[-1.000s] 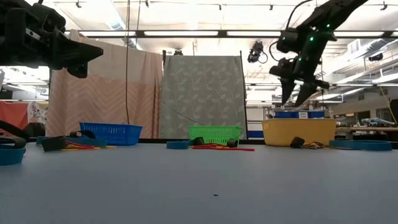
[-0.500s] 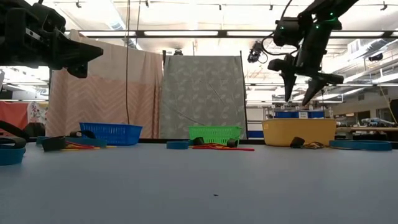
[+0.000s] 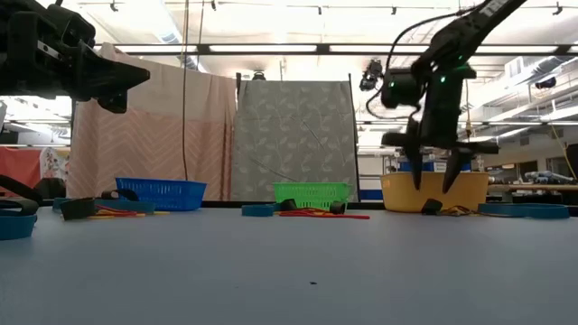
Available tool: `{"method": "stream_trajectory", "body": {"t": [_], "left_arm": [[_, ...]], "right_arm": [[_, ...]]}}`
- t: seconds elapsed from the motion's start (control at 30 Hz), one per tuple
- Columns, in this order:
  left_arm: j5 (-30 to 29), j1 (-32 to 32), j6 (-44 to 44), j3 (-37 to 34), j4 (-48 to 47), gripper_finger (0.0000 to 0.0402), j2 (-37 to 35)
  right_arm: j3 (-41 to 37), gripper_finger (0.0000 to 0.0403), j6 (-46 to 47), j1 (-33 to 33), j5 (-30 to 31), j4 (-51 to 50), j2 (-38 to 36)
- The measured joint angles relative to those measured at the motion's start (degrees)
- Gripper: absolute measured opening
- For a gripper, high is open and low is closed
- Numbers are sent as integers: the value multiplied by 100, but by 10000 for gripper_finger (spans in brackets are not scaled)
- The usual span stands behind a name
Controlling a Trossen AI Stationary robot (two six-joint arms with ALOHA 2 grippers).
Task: Sort rubber bands into baskets
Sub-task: Put the black rubber band into the yellow bin
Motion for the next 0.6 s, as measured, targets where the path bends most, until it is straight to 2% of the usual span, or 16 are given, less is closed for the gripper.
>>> {"method": "stream_trajectory", "body": {"t": [0.17, 0.4, 0.6], "left_arm": [[0, 0, 0, -2, 2, 8, 0], [0, 0, 1, 0, 2, 8, 0], [0, 0, 1, 0, 2, 8, 0]], "right_arm": [[0, 226, 209, 4, -66, 33, 471], [0, 200, 337, 4, 42, 363, 610], [2, 142, 210, 4, 48, 374, 610]]}}
